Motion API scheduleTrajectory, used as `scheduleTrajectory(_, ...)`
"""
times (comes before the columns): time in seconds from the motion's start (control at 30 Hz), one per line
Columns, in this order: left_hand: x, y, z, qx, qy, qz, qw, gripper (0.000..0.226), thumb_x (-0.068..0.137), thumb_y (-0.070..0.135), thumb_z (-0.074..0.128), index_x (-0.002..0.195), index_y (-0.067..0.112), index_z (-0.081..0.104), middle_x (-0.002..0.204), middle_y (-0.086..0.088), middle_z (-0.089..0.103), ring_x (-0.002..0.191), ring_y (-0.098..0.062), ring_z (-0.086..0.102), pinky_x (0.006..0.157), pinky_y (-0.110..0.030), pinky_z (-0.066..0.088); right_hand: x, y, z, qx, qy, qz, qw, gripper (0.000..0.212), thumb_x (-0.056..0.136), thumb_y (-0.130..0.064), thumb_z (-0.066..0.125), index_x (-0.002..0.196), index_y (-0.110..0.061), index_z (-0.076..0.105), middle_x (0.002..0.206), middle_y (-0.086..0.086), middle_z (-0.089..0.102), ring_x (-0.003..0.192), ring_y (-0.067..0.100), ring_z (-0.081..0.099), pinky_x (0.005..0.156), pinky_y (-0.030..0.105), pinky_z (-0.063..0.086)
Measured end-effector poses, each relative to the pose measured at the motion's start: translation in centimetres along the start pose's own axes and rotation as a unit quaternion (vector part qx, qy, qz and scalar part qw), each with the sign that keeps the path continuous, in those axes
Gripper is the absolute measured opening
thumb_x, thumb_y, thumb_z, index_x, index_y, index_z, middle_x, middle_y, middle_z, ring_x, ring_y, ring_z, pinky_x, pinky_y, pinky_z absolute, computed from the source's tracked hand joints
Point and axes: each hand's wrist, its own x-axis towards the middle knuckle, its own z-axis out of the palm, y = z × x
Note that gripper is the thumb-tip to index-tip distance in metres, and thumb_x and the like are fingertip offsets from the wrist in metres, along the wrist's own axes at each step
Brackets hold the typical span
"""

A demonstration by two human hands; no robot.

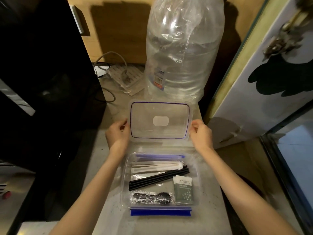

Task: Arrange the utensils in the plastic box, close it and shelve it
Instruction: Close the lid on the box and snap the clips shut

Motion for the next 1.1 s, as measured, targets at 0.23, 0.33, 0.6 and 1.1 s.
scheduleTrajectory(0.23, -3.1, 0.8, -3.3, -0.360, 0.002, -0.165, 0.918, 0.030, 0.097, 0.025, 0.044, 0.095, 0.003, 0.063, 0.090, -0.010, 0.066, 0.094, -0.022, 0.064, 0.091, -0.033, 0.051, -3.8, -1.3, -2.6, 0.397, -0.009, 0.119, 0.910, 0.027, 0.098, -0.010, 0.040, 0.080, -0.020, 0.057, 0.097, 0.009, 0.061, 0.105, 0.027, 0.058, 0.092, 0.033, 0.047)
scheduleTrajectory(0.33, -5.4, 0.7, -4.7, -0.358, -0.037, -0.127, 0.924, 0.026, 0.097, 0.023, 0.043, 0.091, 0.009, 0.064, 0.083, 0.000, 0.068, 0.078, -0.006, 0.068, 0.077, -0.020, 0.054, -5.9, -0.8, -3.2, 0.436, -0.021, 0.130, 0.890, 0.027, 0.098, -0.019, 0.042, 0.083, -0.015, 0.064, 0.092, 0.004, 0.065, 0.101, 0.024, 0.060, 0.087, 0.032, 0.049)
scheduleTrajectory(0.6, -10.1, -1.7, -6.4, -0.317, -0.103, -0.083, 0.939, 0.024, 0.083, -0.005, 0.057, 0.095, 0.016, 0.062, 0.092, 0.000, 0.068, 0.076, -0.002, 0.069, 0.061, -0.012, 0.056, -10.5, 1.8, -2.6, 0.480, -0.003, 0.146, 0.865, 0.013, 0.091, -0.013, 0.055, 0.096, -0.014, 0.067, 0.103, 0.009, 0.068, 0.103, 0.026, 0.062, 0.091, 0.041, 0.048)
scheduleTrajectory(1.1, -14.1, -3.8, -6.8, -0.127, -0.097, -0.031, 0.987, 0.026, 0.085, 0.004, 0.060, 0.111, 0.008, 0.061, 0.133, -0.008, 0.055, 0.109, -0.009, 0.051, 0.064, -0.006, 0.048, -14.9, 3.5, -1.7, 0.327, -0.061, 0.057, 0.941, 0.037, 0.090, -0.002, 0.055, 0.125, -0.010, 0.049, 0.104, -0.013, 0.058, 0.088, -0.013, 0.061, 0.058, 0.002, 0.047)
